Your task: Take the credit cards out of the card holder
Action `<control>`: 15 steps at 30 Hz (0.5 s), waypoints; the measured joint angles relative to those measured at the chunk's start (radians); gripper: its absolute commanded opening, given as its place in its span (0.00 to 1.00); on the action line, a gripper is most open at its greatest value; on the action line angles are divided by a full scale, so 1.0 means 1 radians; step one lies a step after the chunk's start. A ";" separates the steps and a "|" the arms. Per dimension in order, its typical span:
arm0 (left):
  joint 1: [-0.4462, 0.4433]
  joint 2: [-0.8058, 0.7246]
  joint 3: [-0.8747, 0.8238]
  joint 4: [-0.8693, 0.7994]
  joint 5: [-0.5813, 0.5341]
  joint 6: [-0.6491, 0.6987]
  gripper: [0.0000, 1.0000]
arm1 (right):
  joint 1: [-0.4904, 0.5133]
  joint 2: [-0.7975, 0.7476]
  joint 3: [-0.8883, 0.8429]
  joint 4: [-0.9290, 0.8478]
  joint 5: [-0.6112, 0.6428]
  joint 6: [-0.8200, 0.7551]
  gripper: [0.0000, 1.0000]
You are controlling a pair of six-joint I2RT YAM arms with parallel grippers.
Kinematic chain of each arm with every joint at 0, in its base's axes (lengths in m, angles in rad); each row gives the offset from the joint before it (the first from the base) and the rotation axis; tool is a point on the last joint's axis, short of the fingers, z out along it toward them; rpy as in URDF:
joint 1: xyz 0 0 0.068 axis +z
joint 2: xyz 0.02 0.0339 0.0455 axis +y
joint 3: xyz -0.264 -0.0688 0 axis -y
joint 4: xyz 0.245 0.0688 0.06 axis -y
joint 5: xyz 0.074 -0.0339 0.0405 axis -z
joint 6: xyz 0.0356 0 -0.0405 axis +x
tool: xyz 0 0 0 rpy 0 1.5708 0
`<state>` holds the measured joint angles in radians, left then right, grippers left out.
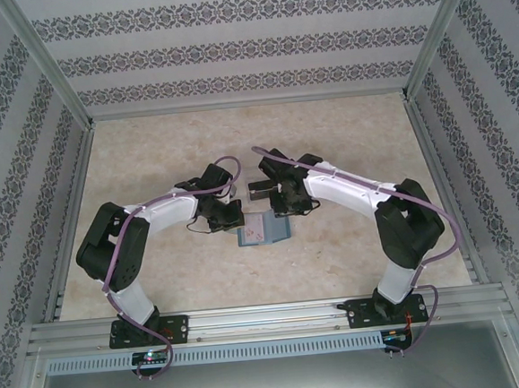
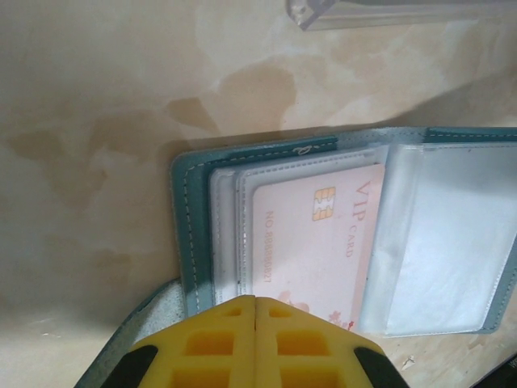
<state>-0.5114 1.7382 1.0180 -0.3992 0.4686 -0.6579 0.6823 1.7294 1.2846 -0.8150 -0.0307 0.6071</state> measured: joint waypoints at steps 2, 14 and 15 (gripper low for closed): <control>0.000 0.000 0.003 0.001 0.007 0.000 0.00 | -0.005 -0.009 -0.003 0.037 -0.042 0.014 0.24; -0.005 0.026 0.010 0.057 0.081 -0.019 0.00 | -0.047 0.056 -0.119 0.317 -0.338 0.117 0.22; -0.006 0.032 0.010 0.065 0.087 -0.023 0.00 | -0.048 0.065 -0.126 0.332 -0.350 0.123 0.23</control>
<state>-0.5175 1.7706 1.0283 -0.3344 0.5556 -0.6811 0.6338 1.7943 1.1591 -0.4828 -0.3809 0.7303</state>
